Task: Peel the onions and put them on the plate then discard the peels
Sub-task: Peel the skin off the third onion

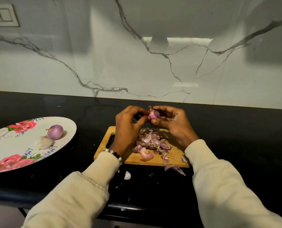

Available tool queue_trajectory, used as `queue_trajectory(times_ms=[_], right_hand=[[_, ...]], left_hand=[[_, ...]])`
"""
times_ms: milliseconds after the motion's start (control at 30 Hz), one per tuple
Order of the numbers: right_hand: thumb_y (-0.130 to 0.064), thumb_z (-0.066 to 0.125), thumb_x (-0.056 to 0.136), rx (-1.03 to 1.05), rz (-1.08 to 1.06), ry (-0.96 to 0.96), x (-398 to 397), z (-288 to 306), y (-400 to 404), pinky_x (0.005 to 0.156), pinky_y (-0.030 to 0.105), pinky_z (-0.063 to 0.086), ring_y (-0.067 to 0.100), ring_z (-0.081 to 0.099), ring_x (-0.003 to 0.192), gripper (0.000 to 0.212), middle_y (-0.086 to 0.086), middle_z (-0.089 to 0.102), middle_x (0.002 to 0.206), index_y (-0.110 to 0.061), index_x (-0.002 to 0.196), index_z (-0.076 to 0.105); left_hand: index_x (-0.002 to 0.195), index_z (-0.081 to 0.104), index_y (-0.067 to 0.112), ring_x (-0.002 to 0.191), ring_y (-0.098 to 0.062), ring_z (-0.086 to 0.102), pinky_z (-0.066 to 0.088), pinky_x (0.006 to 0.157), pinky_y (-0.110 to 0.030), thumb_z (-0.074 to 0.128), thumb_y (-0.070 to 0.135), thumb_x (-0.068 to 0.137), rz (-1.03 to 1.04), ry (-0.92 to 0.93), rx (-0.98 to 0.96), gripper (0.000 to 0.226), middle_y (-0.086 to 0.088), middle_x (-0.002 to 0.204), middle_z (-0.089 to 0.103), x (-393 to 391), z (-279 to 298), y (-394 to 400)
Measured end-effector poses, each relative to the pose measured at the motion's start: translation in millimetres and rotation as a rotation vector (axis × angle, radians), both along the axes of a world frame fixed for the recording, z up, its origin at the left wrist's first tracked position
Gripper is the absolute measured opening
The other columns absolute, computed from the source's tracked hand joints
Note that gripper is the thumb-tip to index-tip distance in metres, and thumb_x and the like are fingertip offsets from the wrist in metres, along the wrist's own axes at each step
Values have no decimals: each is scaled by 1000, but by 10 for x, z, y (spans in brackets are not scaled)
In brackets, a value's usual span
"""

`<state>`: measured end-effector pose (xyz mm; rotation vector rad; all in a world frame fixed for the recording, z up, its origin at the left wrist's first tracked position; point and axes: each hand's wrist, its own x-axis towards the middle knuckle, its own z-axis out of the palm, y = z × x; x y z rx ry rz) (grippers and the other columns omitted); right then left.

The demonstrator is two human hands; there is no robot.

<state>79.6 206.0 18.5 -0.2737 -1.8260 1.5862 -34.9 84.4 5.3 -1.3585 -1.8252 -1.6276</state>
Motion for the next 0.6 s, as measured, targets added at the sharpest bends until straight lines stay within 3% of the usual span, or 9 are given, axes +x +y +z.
queue_trajectory(times_ms=[167, 433, 600], right_hand=[[3, 80, 70, 74, -7, -25, 18, -1, 10, 84, 25, 57, 13, 70, 100, 48, 4, 73, 106, -7, 115, 68], [-2, 83, 70, 117, -23, -76, 2, -39, 54, 92, 32, 57, 14, 69, 104, 45, 4, 73, 108, -14, 112, 70], [-3, 83, 70, 140, -35, -88, -15, -43, 57, 95, 33, 55, 15, 68, 106, 45, 2, 73, 109, -18, 110, 70]], left_hand=[[90, 74, 11, 77, -3, 57, 45, 66, -10, 76, 12, 81, 20, 14, -24, 9, 2, 91, 63, -33, 1, -5], [90, 74, 6, 85, -1, 55, 41, 67, -4, 74, 10, 84, -10, 2, -73, 7, 0, 102, 59, -9, 5, -6], [89, 75, 8, 88, -8, 59, 45, 68, -8, 76, 12, 82, 19, 34, -55, 8, -1, 101, 63, -19, -6, -11]])
